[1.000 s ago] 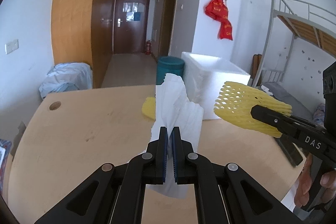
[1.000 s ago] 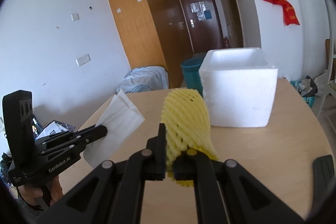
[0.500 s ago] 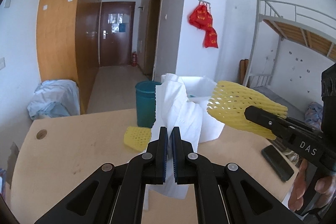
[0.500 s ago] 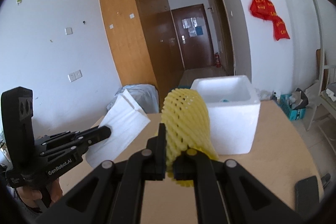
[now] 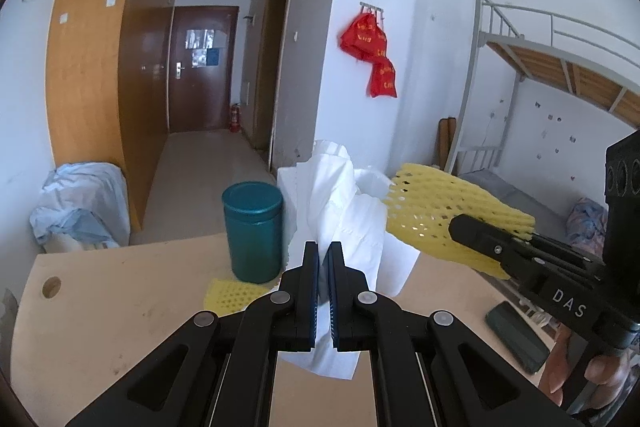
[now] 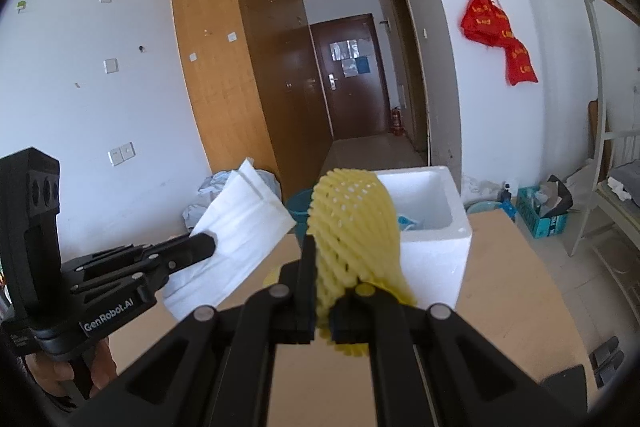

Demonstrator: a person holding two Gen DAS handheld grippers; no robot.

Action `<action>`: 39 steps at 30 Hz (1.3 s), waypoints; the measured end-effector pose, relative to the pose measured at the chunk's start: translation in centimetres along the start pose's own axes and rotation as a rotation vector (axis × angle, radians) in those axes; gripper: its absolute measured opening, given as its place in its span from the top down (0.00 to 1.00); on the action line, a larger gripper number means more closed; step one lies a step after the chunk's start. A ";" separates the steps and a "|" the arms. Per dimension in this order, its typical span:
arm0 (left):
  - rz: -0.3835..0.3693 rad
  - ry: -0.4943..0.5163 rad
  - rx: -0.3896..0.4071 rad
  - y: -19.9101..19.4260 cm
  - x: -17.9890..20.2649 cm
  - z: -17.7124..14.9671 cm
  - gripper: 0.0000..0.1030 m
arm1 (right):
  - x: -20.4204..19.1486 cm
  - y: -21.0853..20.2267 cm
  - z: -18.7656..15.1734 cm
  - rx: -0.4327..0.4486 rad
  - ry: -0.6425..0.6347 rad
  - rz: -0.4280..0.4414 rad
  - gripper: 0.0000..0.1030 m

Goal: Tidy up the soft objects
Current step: 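Carry the tissue and yellow net over the white foam box with both tools, then open the right tool to drop the yellow net into the foam box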

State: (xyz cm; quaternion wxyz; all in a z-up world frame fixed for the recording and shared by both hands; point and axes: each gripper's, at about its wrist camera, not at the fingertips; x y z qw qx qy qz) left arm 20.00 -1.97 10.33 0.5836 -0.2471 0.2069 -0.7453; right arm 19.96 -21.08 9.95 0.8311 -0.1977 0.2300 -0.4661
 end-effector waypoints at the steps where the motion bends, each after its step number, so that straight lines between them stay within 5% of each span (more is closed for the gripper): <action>1: 0.001 0.004 0.006 0.1 0.1 0.3 0.95 | 0.0 0.0 0.2 0.001 -0.005 -0.005 0.93; 11: 0.001 0.005 0.049 1.4 -0.2 2.5 0.95 | 0.3 1.4 2.3 0.018 -0.031 -0.067 0.93; 39: 0.065 -0.072 0.027 2.9 -2.9 3.7 0.95 | 2.7 9.5 4.4 -0.160 0.013 -0.105 0.93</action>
Point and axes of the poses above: each gripper's, at about its wrist camera, not at the fingertips, and y roughly the way its jaws point, x to its right, z to its top, and after that the axes turned 11 degrees about -x, right-handed
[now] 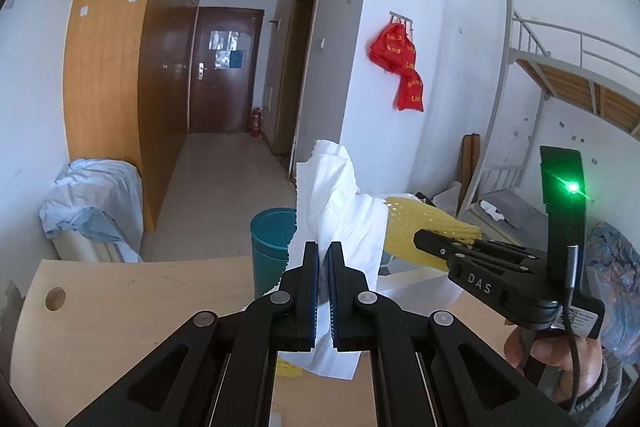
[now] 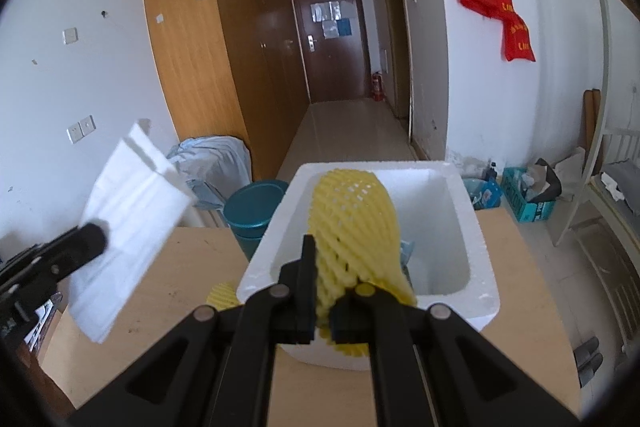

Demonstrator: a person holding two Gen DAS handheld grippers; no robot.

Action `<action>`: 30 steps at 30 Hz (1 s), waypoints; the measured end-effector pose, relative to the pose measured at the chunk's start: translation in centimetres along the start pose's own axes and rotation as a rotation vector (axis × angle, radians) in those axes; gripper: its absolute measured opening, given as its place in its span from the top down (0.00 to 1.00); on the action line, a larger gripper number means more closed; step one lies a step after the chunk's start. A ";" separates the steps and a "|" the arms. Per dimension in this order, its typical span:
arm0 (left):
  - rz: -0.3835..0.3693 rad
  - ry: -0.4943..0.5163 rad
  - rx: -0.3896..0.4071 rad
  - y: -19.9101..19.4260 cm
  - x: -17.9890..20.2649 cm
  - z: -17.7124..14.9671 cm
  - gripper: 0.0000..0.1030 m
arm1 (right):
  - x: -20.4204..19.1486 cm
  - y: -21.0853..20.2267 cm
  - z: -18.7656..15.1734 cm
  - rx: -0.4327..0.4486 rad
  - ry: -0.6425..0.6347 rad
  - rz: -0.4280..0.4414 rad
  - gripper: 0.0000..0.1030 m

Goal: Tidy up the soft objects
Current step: 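Open the right tool to drop the yellow net into the foam box, then open the left tool to drop the white tissue into the foam box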

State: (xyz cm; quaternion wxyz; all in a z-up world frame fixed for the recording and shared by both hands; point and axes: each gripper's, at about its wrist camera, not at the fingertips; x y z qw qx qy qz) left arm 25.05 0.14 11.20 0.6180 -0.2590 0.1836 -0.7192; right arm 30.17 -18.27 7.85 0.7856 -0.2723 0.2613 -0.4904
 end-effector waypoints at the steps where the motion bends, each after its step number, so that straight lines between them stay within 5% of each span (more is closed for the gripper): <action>1: 0.001 -0.001 -0.001 0.0 -0.1 0.0 0.95 | 0.0 0.2 0.0 -0.004 -0.001 -0.005 0.93; 15: -0.004 0.010 -0.014 0.4 -0.3 0.0 0.95 | 0.5 1.3 0.3 -0.066 0.017 -0.041 0.92; 18: -0.016 0.011 -0.024 0.8 -0.4 0.0 0.95 | 0.3 0.9 0.2 -0.052 0.013 -0.044 0.71; 20: -0.018 0.014 -0.028 1.0 -0.2 -0.1 0.95 | 0.4 0.6 0.0 -0.034 0.010 -0.054 0.45; 30: -0.018 0.023 -0.037 1.5 -0.1 -0.2 0.95 | 1.3 -1.6 -0.5 0.027 0.030 -0.036 0.35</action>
Point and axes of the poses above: each gripper's, at about its wrist camera, not at the fingertips, and y roughly the way its jaws point, x to its right, z to its top, and after that the axes turned 11 degrees about -x, right-handed
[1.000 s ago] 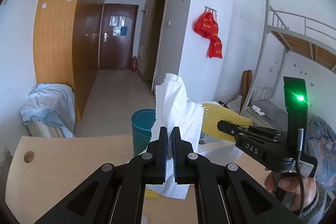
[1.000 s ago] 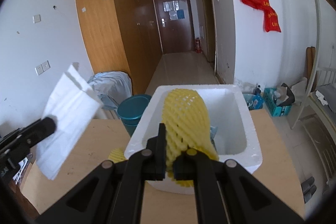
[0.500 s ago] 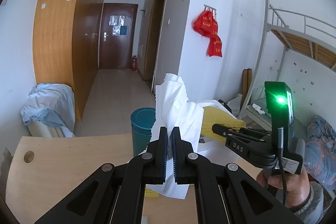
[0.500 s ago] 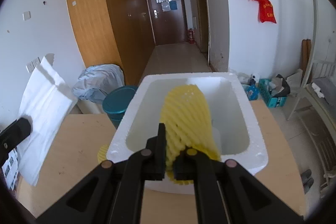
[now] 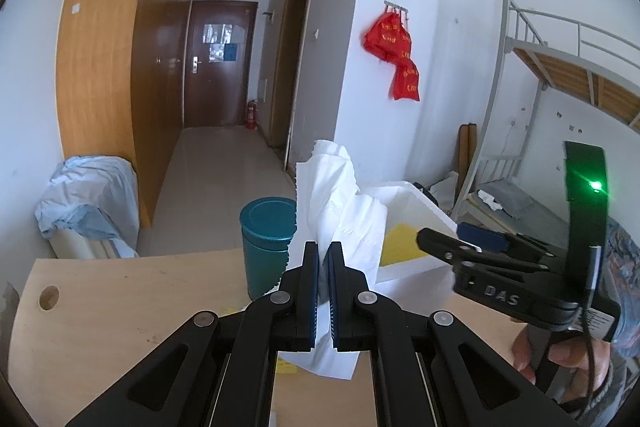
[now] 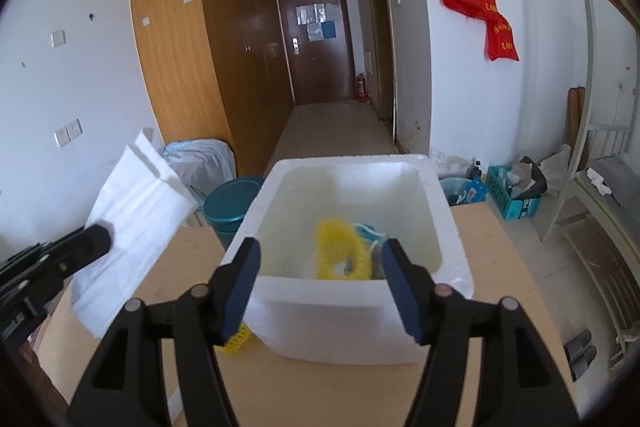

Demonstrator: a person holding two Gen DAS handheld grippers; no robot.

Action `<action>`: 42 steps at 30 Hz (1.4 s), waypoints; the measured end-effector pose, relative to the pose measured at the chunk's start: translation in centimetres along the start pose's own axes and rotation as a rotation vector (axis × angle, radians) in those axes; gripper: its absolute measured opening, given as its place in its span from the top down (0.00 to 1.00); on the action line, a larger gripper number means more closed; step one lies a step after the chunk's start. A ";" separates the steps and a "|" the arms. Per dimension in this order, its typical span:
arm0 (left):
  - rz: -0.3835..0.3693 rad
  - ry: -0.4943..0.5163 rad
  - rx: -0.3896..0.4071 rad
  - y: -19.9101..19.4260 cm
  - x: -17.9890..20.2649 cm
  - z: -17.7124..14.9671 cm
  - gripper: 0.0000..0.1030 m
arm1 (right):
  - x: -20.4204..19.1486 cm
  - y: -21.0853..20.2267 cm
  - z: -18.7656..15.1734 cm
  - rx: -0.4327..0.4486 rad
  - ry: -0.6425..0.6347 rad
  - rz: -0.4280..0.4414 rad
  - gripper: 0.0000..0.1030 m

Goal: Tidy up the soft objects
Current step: 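Open the left tool to drop the white tissue into the foam box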

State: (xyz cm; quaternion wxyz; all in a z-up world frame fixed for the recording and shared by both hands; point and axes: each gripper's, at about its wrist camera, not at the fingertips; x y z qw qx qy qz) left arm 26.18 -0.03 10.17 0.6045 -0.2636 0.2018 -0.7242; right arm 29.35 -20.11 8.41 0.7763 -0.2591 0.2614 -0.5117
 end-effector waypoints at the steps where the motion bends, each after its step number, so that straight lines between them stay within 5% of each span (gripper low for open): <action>1: -0.002 0.004 -0.002 0.1 0.1 0.0 0.95 | 0.2 -0.2 -0.1 0.005 0.004 0.006 0.35; 11: -0.056 0.044 -0.005 1.3 2.0 0.6 0.95 | 1.5 -3.8 -1.8 0.112 0.039 0.064 0.34; 27: -0.126 0.093 -0.064 6.5 5.3 4.0 0.95 | 3.0 -3.5 -3.1 0.105 0.064 0.111 0.33; 42: -0.074 0.115 -0.114 10.4 6.6 5.2 0.93 | 2.7 -4.4 -4.1 0.115 0.035 0.103 0.33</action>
Point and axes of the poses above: each gripper's, at about its wrist camera, not at the fingertips, and y roughly the way its jaws point, x to its right, z to its top, and after that the axes turned 11 degrees about -x, right-handed
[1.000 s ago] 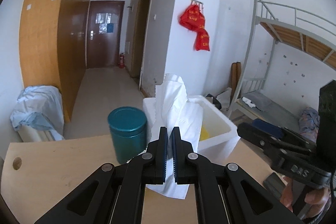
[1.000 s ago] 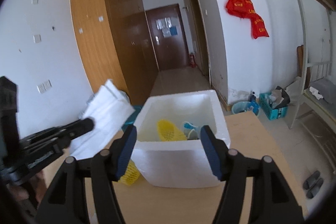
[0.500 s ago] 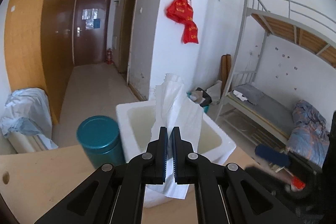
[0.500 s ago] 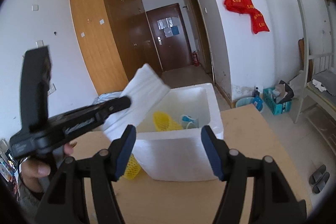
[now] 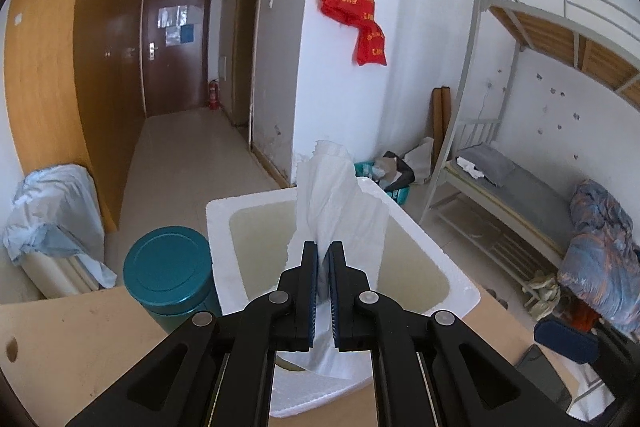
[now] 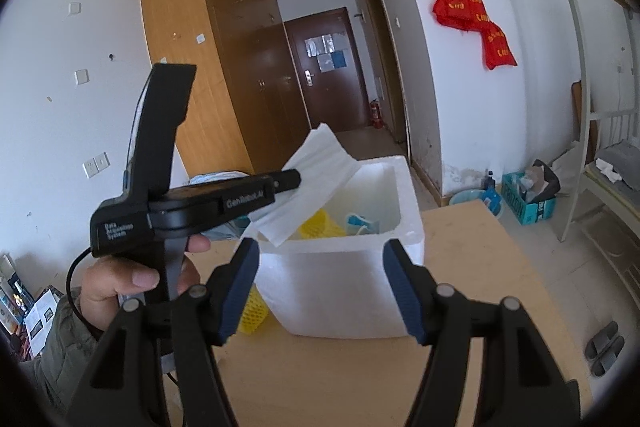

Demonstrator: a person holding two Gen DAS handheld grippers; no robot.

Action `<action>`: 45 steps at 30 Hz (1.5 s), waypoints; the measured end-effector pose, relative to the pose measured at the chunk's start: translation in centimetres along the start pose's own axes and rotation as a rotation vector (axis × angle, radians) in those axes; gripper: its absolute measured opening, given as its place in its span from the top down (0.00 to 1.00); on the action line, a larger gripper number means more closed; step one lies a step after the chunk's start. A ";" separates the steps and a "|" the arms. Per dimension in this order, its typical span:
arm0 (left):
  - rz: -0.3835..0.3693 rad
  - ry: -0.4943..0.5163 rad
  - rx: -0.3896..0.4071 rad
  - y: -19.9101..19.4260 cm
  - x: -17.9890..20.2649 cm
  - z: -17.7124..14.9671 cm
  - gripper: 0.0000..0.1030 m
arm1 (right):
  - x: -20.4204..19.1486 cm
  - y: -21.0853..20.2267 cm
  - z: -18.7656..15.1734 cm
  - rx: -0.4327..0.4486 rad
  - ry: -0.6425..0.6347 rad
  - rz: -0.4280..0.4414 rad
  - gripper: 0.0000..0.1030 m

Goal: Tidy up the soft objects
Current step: 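Open the left tool to drop the white tissue into the foam box, then withdraw both tools from the box toward the white foam strip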

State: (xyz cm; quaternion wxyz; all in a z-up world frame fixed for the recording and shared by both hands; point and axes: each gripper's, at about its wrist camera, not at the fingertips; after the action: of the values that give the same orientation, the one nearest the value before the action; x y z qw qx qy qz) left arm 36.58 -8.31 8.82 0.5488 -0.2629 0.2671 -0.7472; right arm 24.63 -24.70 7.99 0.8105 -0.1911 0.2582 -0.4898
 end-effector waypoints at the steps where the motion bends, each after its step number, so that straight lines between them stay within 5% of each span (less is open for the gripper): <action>1: 0.006 0.006 0.004 -0.1 0.1 0.0 0.89 | -0.1 0.0 0.0 -0.001 -0.002 0.002 0.34; 3: 0.015 0.010 0.000 -0.1 0.3 0.0 0.71 | -0.1 0.0 0.0 -0.001 -0.004 -0.002 0.33; 5: 0.033 0.007 0.023 -0.4 0.4 -0.1 0.33 | -0.3 -0.2 0.0 0.000 -0.008 -0.002 0.33; 6: 0.048 0.005 0.045 -0.7 0.4 -0.1 0.29 | -0.3 -0.3 -0.1 0.002 -0.007 -0.001 0.33; 26: 0.062 0.011 0.105 -4.7 -0.2 -2.2 0.18 | -1.1 -1.9 -0.4 0.018 -0.020 0.000 0.33; 45: 0.173 -0.137 0.134 -15.3 -6.4 -11.9 0.10 | -5.7 -2.5 -2.6 -0.037 -0.110 0.086 0.30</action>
State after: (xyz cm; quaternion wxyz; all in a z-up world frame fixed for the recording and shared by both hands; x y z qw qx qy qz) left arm 19.71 3.01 10.16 0.6445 -0.2521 0.2000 -0.6936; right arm 19.14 -20.85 8.68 0.8401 -0.2215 0.2304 -0.4383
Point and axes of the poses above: each gripper's, at about its wrist camera, not at the fingertips, and y roughly the way its jaws point, x to its right, z to its top, and after that the axes turned 11 degrees about -x, right-handed
